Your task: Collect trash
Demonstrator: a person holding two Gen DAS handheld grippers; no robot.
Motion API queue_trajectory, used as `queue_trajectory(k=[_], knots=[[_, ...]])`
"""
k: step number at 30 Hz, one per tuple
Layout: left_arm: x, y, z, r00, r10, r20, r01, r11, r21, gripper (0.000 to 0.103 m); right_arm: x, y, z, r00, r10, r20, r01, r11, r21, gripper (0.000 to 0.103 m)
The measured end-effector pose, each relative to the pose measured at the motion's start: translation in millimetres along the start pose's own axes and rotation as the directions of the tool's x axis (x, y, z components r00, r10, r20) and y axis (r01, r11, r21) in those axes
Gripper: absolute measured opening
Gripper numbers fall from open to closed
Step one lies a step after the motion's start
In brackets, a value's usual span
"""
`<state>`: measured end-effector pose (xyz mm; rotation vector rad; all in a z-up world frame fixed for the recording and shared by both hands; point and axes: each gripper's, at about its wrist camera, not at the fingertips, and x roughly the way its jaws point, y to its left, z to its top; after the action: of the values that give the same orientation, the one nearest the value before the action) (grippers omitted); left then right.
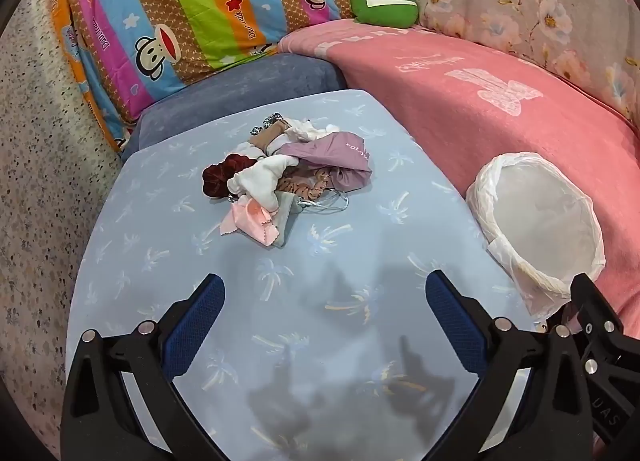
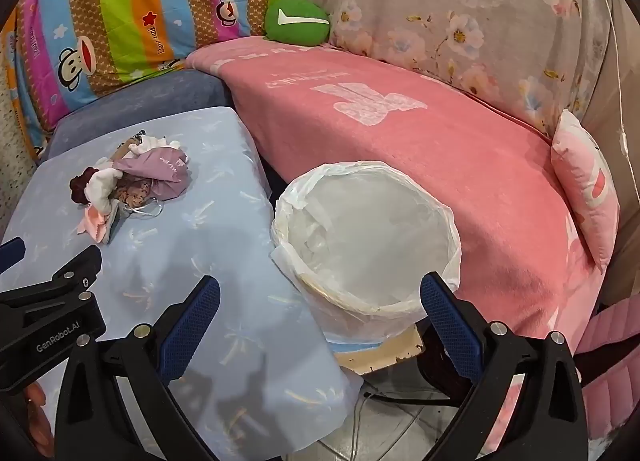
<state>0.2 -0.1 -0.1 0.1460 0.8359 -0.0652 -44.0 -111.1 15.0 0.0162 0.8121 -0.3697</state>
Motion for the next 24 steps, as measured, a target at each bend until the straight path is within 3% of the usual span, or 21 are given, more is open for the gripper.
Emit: queue_trajectory(k=[24], knots=[[-5,-2,2,1.000,-0.003,0.012,0.004,1.000,-0.008,0.096,-2,-10,-2,1.000,-0.002,0.005,0.002,1.000,0.007,0.098]])
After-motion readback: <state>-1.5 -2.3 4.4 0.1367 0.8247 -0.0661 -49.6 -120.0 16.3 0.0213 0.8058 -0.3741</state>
